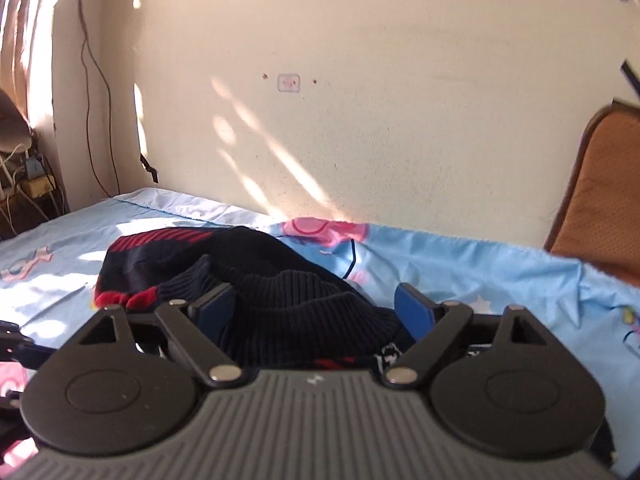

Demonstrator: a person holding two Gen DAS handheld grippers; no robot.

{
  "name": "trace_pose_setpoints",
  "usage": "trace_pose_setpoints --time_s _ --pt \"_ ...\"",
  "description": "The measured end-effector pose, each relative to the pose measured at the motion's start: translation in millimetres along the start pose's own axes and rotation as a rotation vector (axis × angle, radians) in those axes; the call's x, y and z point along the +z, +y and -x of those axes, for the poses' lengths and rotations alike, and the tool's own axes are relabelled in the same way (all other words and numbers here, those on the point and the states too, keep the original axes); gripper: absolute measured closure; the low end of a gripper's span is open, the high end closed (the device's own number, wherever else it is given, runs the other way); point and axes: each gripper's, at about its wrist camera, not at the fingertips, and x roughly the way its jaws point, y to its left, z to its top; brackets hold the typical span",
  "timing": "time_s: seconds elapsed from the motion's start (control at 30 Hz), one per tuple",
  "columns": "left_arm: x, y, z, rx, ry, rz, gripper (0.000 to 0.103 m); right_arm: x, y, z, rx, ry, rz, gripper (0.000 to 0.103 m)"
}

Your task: Fold small clothes

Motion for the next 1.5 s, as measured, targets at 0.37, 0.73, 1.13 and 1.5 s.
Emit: trace_pose_setpoints --time_s 0.37,0.73,1.13,1.5 --pt "25.3 -16.5 -25.8 0.087 -0.102 -0.255 0.003 9.0 -21.5 39.4 0.149 0.073 -0.139 0.087" --pt "-10.7 -39.0 1.4 0.092 -0.198 -0.545 0.003 -38.1 -6.0 133.2 0.159 0.035 -0.02 0.089" --pt "-24.0 -60.9 -14.5 0.019 -0.131 -0.874 0.013 -23.8 -10.2 134.5 0.125 -0.06 -0.035 0.09" --pt "5.4 -82.7 10.5 0.112 -0.314 -0.626 0.091 9.1 -17.9 166.8 0.01 -0.234 -0.089 0.091"
